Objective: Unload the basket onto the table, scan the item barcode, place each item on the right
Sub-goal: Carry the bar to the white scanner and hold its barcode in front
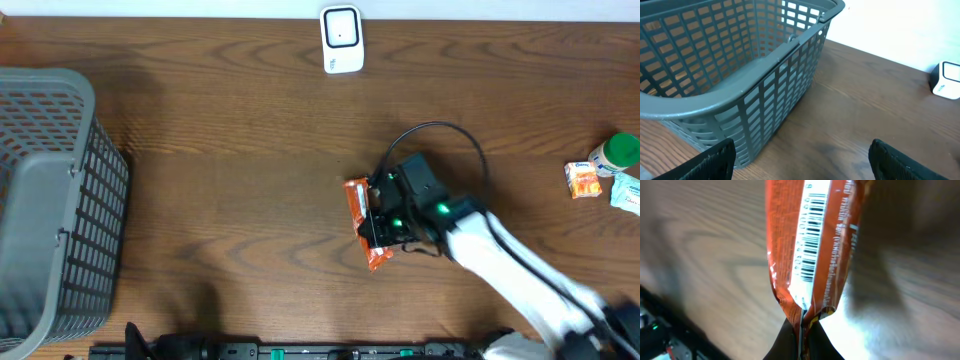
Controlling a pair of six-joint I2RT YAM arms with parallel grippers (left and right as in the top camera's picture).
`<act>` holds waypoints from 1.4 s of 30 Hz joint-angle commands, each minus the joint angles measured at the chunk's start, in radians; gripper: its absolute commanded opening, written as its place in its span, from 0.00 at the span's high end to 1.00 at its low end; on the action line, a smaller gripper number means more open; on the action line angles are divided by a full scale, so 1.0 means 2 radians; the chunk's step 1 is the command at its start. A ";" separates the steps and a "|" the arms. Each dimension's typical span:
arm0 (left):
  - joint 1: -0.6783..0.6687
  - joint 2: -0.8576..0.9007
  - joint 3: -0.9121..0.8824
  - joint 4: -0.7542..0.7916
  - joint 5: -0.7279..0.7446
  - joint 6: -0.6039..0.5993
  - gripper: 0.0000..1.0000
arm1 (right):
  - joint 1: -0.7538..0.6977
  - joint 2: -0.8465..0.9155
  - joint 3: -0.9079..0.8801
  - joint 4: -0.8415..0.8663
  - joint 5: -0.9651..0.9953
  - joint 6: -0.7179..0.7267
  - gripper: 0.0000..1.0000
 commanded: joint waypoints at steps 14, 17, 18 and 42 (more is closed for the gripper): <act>-0.002 -0.001 0.000 0.001 0.001 0.000 0.15 | 0.074 -0.247 0.003 -0.053 0.032 -0.078 0.99; -0.002 -0.001 0.000 0.001 0.001 0.000 0.14 | 0.073 -0.243 0.003 -0.052 0.078 -0.078 0.99; -0.002 -0.001 0.000 0.001 0.001 0.000 0.15 | 0.073 -0.238 0.003 -0.052 0.106 -0.076 0.99; -0.002 -0.001 0.000 0.001 0.001 0.000 0.15 | -0.023 0.402 0.505 0.175 0.659 -0.490 0.98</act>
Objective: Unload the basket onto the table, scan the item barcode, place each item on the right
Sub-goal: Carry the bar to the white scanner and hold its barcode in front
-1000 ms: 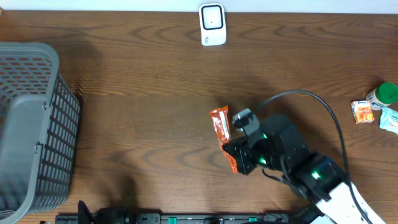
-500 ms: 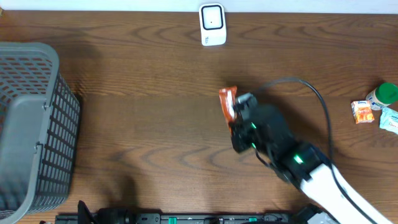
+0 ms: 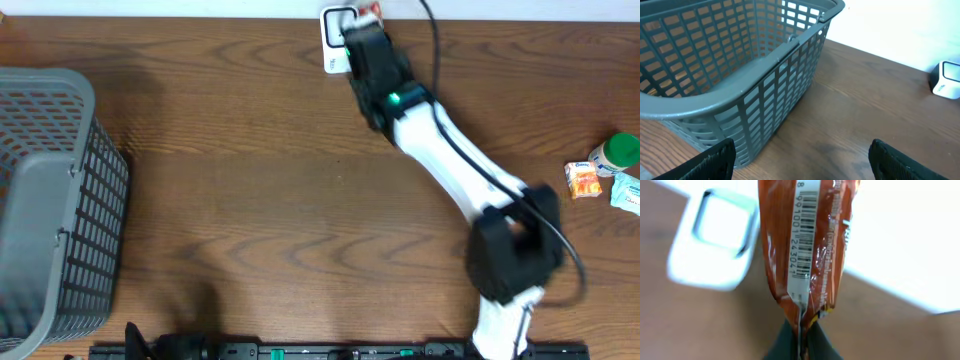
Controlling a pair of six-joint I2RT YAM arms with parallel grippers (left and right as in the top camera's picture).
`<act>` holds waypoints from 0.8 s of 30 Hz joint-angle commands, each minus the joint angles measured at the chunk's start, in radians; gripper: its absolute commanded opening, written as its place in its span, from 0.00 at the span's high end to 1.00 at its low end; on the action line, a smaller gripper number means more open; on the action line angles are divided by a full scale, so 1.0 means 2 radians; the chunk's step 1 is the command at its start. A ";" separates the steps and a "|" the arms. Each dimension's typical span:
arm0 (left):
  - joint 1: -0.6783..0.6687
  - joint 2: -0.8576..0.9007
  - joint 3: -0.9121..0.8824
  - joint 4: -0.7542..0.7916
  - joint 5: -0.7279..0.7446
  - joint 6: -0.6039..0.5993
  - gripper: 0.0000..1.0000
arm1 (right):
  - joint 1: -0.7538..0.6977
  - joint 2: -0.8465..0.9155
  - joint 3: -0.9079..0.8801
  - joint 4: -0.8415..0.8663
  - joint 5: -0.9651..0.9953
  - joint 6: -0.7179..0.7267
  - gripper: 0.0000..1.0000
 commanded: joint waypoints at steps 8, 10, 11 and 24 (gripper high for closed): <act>-0.002 -0.001 0.000 0.001 0.001 0.000 0.15 | -0.003 0.230 0.093 0.441 0.227 -0.615 0.99; -0.002 -0.001 0.000 0.001 0.001 0.000 0.15 | -0.001 0.257 0.097 0.509 0.224 -0.678 0.99; -0.002 -0.001 0.000 0.001 0.001 0.000 0.15 | -0.001 0.271 0.100 0.524 0.221 -0.704 0.99; -0.002 -0.001 0.000 0.001 0.001 0.000 0.15 | 0.009 0.301 0.102 0.499 0.209 -0.715 0.98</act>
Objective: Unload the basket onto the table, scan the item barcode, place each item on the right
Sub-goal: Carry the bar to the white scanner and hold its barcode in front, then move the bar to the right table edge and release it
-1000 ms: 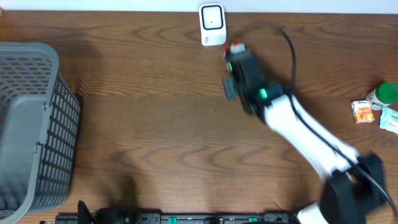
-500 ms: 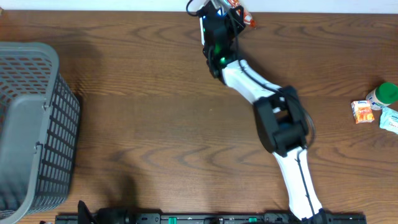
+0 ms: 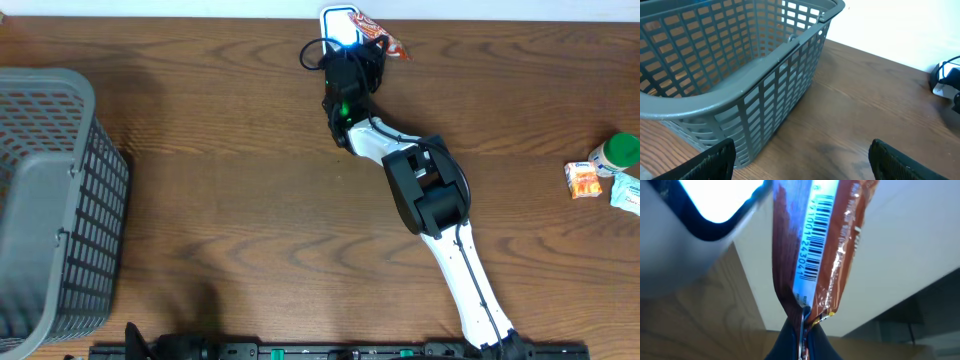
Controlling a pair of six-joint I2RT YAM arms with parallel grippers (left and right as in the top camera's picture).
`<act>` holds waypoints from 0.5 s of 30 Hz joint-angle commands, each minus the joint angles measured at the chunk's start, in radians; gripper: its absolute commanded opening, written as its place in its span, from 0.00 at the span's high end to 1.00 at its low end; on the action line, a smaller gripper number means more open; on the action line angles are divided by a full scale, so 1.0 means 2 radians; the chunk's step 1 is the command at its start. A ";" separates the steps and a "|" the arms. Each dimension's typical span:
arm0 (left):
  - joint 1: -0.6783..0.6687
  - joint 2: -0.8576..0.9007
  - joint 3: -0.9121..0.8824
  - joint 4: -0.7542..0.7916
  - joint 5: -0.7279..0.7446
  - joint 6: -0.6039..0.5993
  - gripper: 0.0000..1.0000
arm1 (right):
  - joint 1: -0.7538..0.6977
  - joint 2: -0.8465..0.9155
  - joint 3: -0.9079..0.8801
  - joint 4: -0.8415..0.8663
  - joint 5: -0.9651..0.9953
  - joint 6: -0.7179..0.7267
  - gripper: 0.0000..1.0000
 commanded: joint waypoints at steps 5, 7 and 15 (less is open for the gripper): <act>-0.002 -0.001 0.000 0.001 0.001 0.000 0.15 | 0.014 -0.002 0.011 -0.036 -0.010 -0.008 0.99; -0.002 -0.001 0.000 0.001 0.001 0.000 0.14 | 0.015 -0.002 0.011 -0.038 -0.015 -0.008 0.99; -0.002 -0.001 0.000 0.001 0.001 0.000 0.15 | 0.016 -0.037 0.010 -0.105 0.021 0.050 0.99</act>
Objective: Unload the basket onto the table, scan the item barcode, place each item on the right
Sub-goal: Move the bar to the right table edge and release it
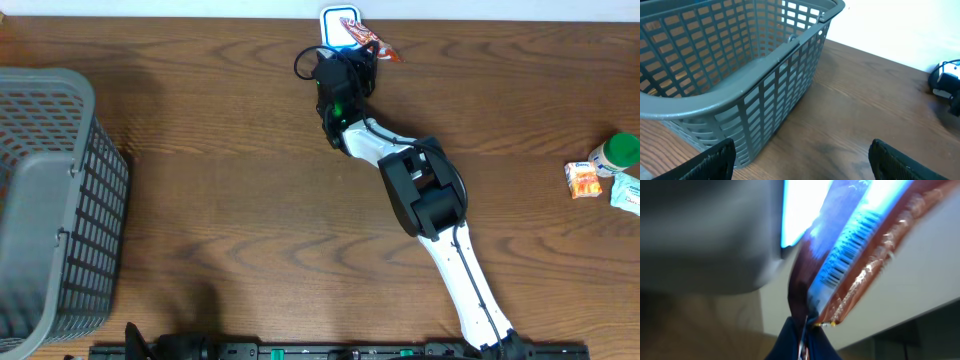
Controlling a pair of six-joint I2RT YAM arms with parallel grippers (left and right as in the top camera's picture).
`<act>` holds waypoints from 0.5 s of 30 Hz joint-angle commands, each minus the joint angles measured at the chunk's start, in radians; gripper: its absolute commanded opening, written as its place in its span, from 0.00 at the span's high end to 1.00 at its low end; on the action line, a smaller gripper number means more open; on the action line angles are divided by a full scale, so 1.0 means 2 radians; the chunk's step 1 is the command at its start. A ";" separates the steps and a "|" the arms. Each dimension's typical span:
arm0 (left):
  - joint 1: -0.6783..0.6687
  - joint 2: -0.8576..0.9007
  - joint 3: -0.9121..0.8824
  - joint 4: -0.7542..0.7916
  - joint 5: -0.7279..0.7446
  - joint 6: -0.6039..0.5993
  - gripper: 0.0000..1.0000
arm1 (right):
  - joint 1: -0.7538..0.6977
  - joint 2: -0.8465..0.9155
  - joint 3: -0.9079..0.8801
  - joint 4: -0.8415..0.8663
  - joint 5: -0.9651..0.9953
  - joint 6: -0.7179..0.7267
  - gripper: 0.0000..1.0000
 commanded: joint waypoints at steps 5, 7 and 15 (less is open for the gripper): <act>-0.002 -0.001 0.000 0.001 0.001 0.000 0.14 | 0.005 -0.129 0.008 -0.233 0.029 0.171 0.99; -0.002 -0.001 0.000 0.001 0.001 0.000 0.15 | 0.001 -0.178 0.008 -0.312 0.016 0.235 0.99; -0.002 -0.001 0.000 0.001 0.001 0.000 0.15 | -0.076 -0.368 0.008 -0.563 -0.041 0.451 0.99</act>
